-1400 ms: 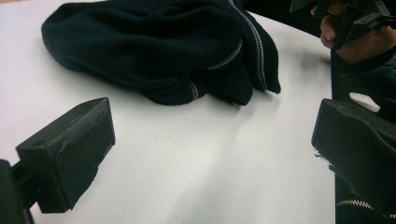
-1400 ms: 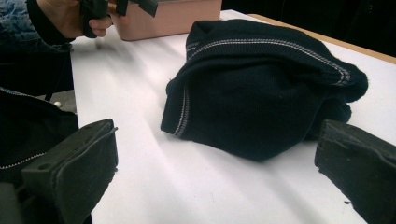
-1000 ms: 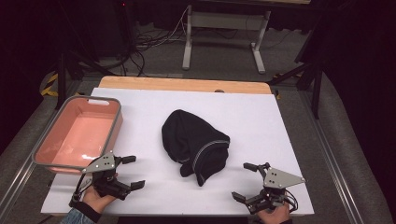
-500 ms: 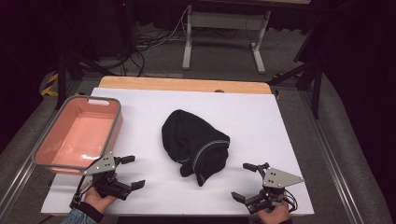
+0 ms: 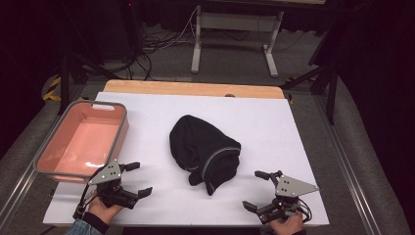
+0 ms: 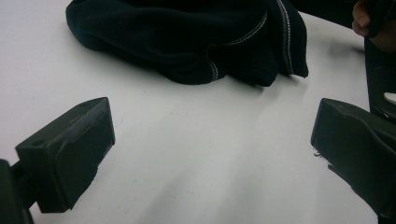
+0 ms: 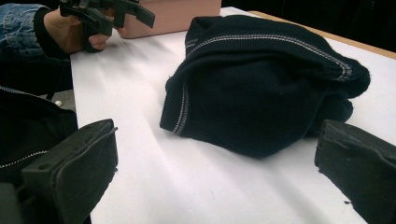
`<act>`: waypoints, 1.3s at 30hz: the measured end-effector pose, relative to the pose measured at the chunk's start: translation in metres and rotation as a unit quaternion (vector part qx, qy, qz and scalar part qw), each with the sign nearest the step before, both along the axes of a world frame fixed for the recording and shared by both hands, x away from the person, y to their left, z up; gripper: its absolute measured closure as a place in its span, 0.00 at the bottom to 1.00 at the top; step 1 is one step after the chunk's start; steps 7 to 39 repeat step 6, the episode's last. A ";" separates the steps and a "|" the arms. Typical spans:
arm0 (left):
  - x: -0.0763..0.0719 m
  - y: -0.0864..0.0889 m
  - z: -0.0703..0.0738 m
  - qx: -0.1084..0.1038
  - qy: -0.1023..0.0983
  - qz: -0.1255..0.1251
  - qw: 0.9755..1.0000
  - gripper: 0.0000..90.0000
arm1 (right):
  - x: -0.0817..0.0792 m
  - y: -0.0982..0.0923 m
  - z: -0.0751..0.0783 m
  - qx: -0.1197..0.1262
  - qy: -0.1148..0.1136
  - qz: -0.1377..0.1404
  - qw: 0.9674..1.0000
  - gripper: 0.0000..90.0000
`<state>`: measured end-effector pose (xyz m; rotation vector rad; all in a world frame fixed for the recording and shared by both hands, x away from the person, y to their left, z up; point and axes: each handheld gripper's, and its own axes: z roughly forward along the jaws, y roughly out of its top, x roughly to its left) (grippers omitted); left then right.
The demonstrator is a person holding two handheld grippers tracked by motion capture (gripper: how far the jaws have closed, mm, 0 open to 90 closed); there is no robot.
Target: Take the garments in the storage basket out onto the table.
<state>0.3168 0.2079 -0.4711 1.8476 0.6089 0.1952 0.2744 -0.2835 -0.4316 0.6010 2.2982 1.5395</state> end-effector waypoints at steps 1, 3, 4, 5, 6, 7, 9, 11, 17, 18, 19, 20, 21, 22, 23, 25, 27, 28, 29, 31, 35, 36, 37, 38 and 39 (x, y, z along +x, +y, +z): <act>0.000 0.000 0.000 -0.001 0.001 0.001 1.000 0.01 | 0.000 0.000 0.000 0.000 0.000 0.000 1.000 0.00; 0.000 0.000 0.000 -0.008 0.002 0.001 1.000 0.01 | 0.000 0.000 0.000 -0.001 0.000 -0.001 1.000 0.00; 0.000 0.000 0.000 -0.008 0.003 0.003 1.000 0.01 | 0.000 0.000 0.000 -0.001 0.000 -0.001 1.000 0.00; 0.000 0.001 0.001 -0.008 0.004 0.003 1.000 0.01 | 0.000 0.000 0.000 0.000 0.000 -0.002 1.000 0.00; 0.000 0.001 0.001 -0.009 0.004 0.003 1.000 0.01 | 0.000 -0.001 0.000 0.000 0.000 -0.002 1.000 0.00; 0.000 0.001 0.001 -0.009 0.004 0.003 1.000 0.01 | 0.000 -0.001 0.000 0.000 0.000 -0.002 1.000 0.00; 0.000 0.001 0.001 -0.009 0.004 0.003 1.000 0.01 | 0.000 -0.001 0.000 0.000 0.000 -0.002 1.000 0.00; 0.000 0.001 0.001 -0.009 0.004 0.003 1.000 0.01 | 0.000 -0.001 0.000 0.000 0.000 -0.002 1.000 0.00; 0.000 0.001 0.001 -0.009 0.004 0.003 1.000 0.01 | 0.000 -0.001 0.000 0.000 0.000 -0.002 1.000 0.00; 0.000 0.001 0.001 -0.009 0.004 0.003 1.000 0.01 | 0.000 -0.001 0.000 0.000 0.000 -0.002 1.000 0.00; 0.000 0.001 0.001 -0.009 0.004 0.003 1.000 0.01 | 0.000 -0.001 0.000 0.000 0.000 -0.002 1.000 0.00; 0.000 0.001 0.001 -0.009 0.004 0.003 1.000 0.01 | 0.000 -0.001 0.000 0.000 0.000 -0.002 1.000 0.00; 0.000 0.001 0.001 -0.009 0.004 0.003 1.000 0.01 | 0.000 -0.001 0.000 0.000 0.000 -0.002 1.000 0.00; 0.000 0.001 0.001 -0.009 0.004 0.003 1.000 0.01 | 0.000 -0.001 0.000 0.000 0.000 -0.002 1.000 0.00; 0.000 0.001 0.001 -0.009 0.004 0.003 1.000 0.01 | 0.000 -0.001 0.000 0.000 0.000 -0.002 1.000 0.00; 0.000 0.001 0.001 -0.009 0.004 0.003 1.000 0.01 | 0.000 -0.001 0.000 0.000 0.000 -0.002 1.000 0.00; 0.000 0.001 0.001 -0.009 0.004 0.003 1.000 0.01 | 0.000 -0.001 0.000 0.000 0.000 -0.002 1.000 0.00; 0.000 0.001 0.001 -0.009 0.004 0.003 1.000 0.01 | 0.000 -0.001 0.000 0.000 0.000 -0.002 1.000 0.00; 0.000 0.001 0.001 -0.009 0.004 0.003 1.000 0.01 | 0.000 -0.001 0.000 0.000 0.000 -0.002 1.000 0.00; 0.000 0.001 0.001 -0.009 0.004 0.003 1.000 0.01 | 0.000 -0.001 0.000 0.000 0.000 -0.002 1.000 0.00; 0.000 0.001 0.001 -0.009 0.004 0.003 1.000 0.01 | 0.000 -0.001 0.000 0.000 0.000 -0.002 1.000 0.00; 0.000 0.001 0.001 -0.009 0.004 0.003 1.000 0.01 | 0.000 -0.001 0.000 0.000 0.000 -0.002 1.000 0.00; 0.000 0.001 0.001 -0.009 0.004 0.003 1.000 0.01 | 0.000 -0.001 0.000 0.000 0.000 -0.002 1.000 0.00; 0.000 0.001 0.001 -0.009 0.004 0.003 1.000 0.01 | 0.000 -0.001 0.000 0.000 0.000 -0.002 1.000 0.00; 0.000 0.001 0.001 -0.009 0.004 0.003 1.000 0.01 | 0.000 -0.001 0.000 0.000 0.000 -0.002 1.000 0.00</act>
